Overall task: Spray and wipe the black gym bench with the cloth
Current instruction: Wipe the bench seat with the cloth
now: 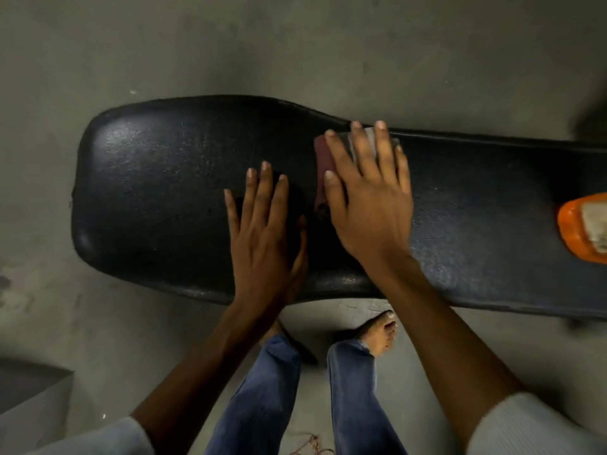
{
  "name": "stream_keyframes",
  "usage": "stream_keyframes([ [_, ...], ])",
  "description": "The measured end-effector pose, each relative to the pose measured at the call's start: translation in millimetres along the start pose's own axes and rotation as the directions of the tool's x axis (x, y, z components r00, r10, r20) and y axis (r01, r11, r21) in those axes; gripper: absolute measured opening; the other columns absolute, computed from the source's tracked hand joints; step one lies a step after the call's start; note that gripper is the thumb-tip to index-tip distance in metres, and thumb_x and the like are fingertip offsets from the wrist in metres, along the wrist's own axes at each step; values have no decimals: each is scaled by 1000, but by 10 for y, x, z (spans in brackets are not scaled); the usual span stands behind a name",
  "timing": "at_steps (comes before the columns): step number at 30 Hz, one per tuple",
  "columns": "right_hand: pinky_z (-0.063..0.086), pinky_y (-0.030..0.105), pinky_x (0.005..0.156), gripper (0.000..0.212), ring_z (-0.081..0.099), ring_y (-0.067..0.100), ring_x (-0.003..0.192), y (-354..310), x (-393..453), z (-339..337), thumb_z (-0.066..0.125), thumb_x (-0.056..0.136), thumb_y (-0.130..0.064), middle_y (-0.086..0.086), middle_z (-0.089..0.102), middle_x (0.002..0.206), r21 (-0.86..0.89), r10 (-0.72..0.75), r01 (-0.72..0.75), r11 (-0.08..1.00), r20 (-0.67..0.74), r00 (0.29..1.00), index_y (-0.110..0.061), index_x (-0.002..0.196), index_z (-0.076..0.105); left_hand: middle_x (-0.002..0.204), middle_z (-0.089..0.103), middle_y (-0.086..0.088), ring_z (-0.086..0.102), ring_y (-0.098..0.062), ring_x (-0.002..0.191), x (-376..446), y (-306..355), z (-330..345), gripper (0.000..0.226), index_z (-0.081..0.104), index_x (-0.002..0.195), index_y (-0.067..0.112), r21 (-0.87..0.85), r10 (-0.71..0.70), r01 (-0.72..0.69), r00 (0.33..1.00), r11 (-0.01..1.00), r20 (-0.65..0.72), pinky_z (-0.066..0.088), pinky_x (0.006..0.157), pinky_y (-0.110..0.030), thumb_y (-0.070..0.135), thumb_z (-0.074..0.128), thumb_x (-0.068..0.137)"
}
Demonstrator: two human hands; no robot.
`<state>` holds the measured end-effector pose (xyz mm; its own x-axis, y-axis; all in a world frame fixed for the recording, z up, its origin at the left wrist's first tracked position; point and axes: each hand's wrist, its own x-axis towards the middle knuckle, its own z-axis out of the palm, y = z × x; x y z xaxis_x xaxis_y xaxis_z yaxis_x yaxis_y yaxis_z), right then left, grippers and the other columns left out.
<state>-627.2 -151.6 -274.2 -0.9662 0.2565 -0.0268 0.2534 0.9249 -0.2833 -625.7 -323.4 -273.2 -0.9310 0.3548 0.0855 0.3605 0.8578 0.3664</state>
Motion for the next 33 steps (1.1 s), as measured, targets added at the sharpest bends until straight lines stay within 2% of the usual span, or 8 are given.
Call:
stream_keyframes([
  [3,16,58,135,56,8,32,169,320,-327,-107,29,116,-44,4,21,180,-5,109,-109,994,-23,994,-32,171,26,176,22,-18,15,-34,166,-7,223,140,66,34,164,5,56,34,-38,997,998,70,10,133,-63,37,40,106],
  [6,17,59,134,57,12,35,168,383,-801,-90,34,115,-43,7,23,179,-4,119,-119,993,-31,992,-30,170,28,176,22,-17,15,-33,166,-20,255,184,67,34,164,6,44,3,-6,998,999,61,10,133,-63,38,40,105],
  [9,18,59,134,56,17,36,167,295,-879,-18,39,114,-42,8,29,178,8,6,-6,1000,-35,999,-29,168,34,175,24,-17,17,-33,165,-59,272,160,66,39,162,6,5,1,-1,1000,1000,30,7,133,-62,39,46,105],
  [14,18,56,135,54,18,32,168,493,-302,-68,35,115,-44,7,29,178,35,-185,186,982,-10,983,-31,168,35,175,25,-17,17,-33,165,-67,469,234,67,38,162,5,-13,64,-63,996,998,55,7,134,-62,39,46,105],
  [19,18,56,135,54,14,33,168,1096,-286,-237,30,116,-44,8,26,179,-4,21,-21,1000,-79,997,-30,169,33,172,33,-18,23,-32,164,18,863,380,52,47,156,2,-124,92,-91,996,988,7,11,135,-57,20,52,107],
  [23,20,59,133,55,17,36,167,1181,-812,-227,33,116,-43,10,27,178,41,162,-158,987,-109,981,-27,169,34,172,33,-15,22,-28,164,30,1166,519,50,46,157,6,-129,83,-76,996,989,45,11,136,-52,21,47,109],
  [29,23,59,133,62,21,37,166,987,-993,-106,53,109,-39,11,31,176,33,-14,18,999,-110,994,-28,168,37,167,42,-12,30,-28,162,-22,1179,530,50,50,154,8,-219,73,-61,996,974,48,16,135,-53,22,43,106],
  [33,20,55,134,51,21,33,167,1052,-467,-169,39,115,-42,8,33,176,89,-23,35,995,-132,991,-30,165,43,165,45,-13,34,-29,160,-3,1193,511,53,52,153,5,-221,8,1,999,975,39,17,135,-51,22,40,104],
])
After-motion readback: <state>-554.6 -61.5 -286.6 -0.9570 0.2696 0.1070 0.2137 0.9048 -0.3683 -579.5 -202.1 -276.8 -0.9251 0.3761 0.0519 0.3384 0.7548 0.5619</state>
